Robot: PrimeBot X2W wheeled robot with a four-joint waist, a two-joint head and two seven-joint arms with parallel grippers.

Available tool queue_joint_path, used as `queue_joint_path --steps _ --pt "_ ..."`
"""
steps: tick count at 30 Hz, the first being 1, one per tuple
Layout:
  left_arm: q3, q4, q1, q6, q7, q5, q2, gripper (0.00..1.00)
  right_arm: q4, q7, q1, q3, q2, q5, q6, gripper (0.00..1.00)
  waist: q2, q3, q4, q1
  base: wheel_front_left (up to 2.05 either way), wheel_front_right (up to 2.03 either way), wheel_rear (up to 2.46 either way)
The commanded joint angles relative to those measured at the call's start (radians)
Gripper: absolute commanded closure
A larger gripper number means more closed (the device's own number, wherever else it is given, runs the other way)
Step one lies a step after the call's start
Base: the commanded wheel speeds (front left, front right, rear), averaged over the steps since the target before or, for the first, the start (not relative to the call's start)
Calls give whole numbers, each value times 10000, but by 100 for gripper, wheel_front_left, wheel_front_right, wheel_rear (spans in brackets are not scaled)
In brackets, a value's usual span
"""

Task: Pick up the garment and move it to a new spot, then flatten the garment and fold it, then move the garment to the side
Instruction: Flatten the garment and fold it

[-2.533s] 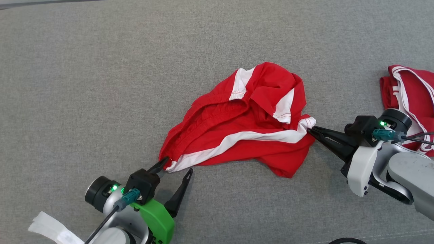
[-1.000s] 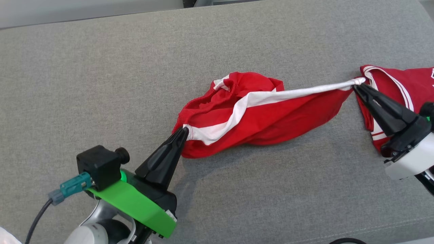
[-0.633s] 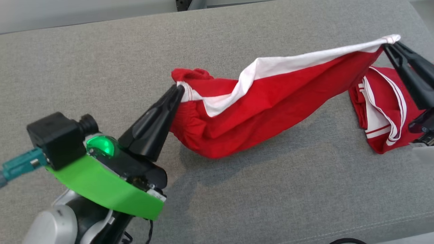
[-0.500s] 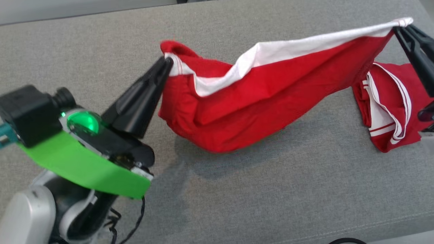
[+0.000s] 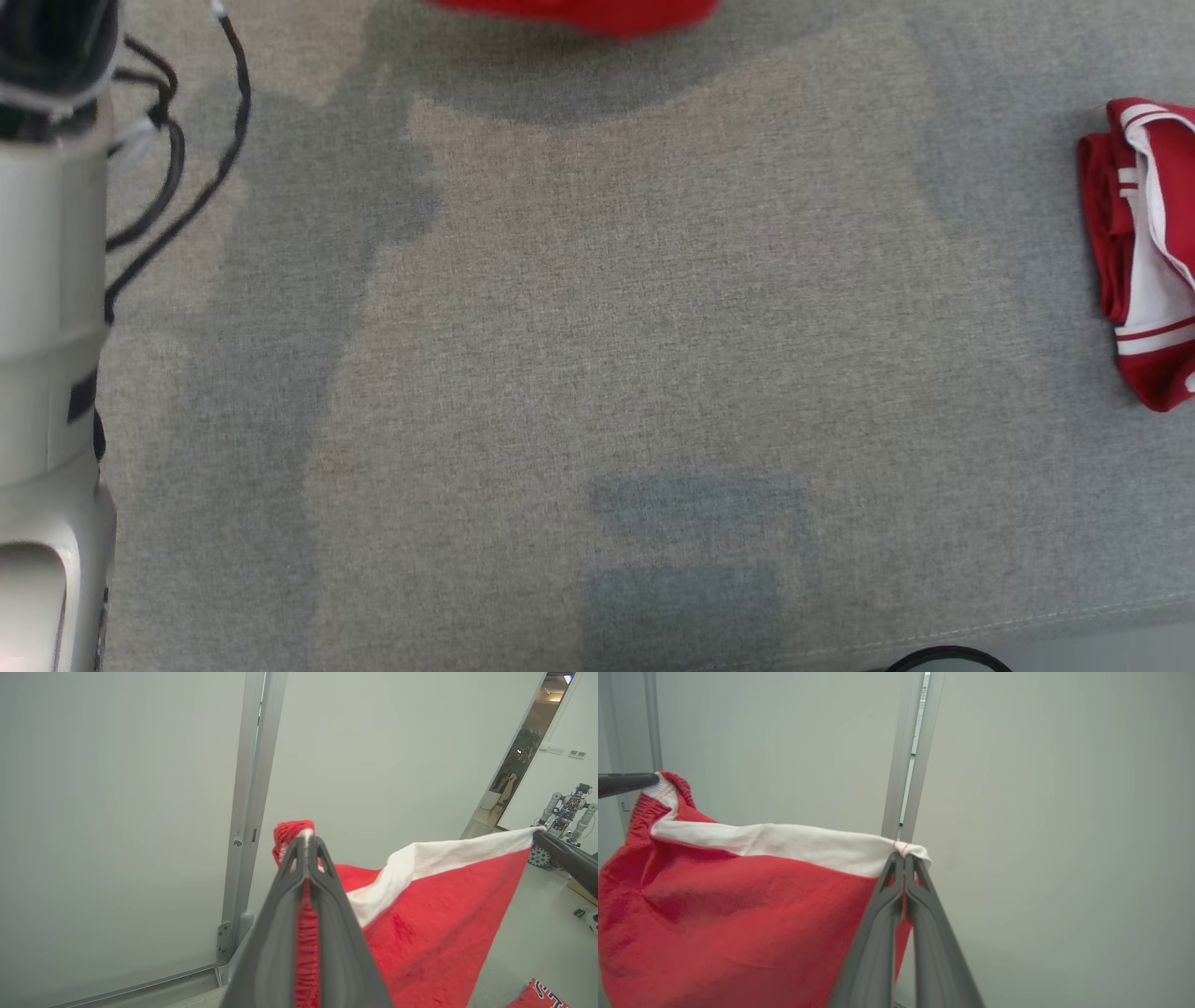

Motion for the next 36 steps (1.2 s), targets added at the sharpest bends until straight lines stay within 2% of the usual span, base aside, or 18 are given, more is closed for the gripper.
queue_joint_path --steps 1,5,9,13,15,17,21,23,24,28,31,36 --pt "40 734 -616 -132 -407 215 -115 100 739 -218 -671 -45 512 -225 -14 100 0 806 174 -3 0 0 0" --pt "208 2931 -1990 -378 -1871 599 -589 100 3007 -878 -2371 -307 1838 -928 -16 100 0 935 123 -3 0 0 0" --pt "80 4491 -2876 -750 -3265 931 -645 100 4467 -1392 -3410 -284 2801 -1161 -14 100 0 1309 -5 -3 0 0 0" --pt "-310 5638 -2494 -998 -4493 922 -668 100 5070 -2076 -2913 624 3037 -1014 -16 100 0 1481 -111 -3 0 0 0" --pt "-612 5906 -1907 -1065 -4971 628 -726 100 5000 -2403 -2299 1235 2942 -744 -14 100 0 1385 -149 -3 0 0 0" --pt "-1226 5577 -1128 -1063 -5261 161 -674 100 4580 -2629 -1451 1807 2675 -241 -14 100 0 1308 -140 -3 0 0 0" --pt "-2178 4346 749 -1056 -5497 -966 -8 100 3207 -2841 523 2427 1578 757 -14 100 0 1236 -41 -3 0 0 0" --pt "-2323 3671 1525 -1057 -5638 -1462 270 100 2520 -2879 1450 2434 933 1081 -14 100 0 1151 20 -3 0 0 0" --pt "-2323 3671 1525 -1057 -5638 -1462 270 100 2520 -2879 1450 2434 933 1081 -14 100 0 1151 20 -3 0 0 0" --pt "-2384 2546 3174 -1059 -5873 -2114 839 100 1361 -2918 3253 2169 119 1612 -13 100 0 659 17 -3 0 0 0" --pt "-2325 1785 4263 -1033 -5952 -2220 1091 100 678 -2920 4315 1729 -142 1843 -14 100 0 251 -1 -3 0 0 0" --pt "-2587 700 6039 -686 -5998 -2175 1320 100 -145 -2923 5698 1064 -407 1976 -14 100 0 -387 36 -3 0 0 0"
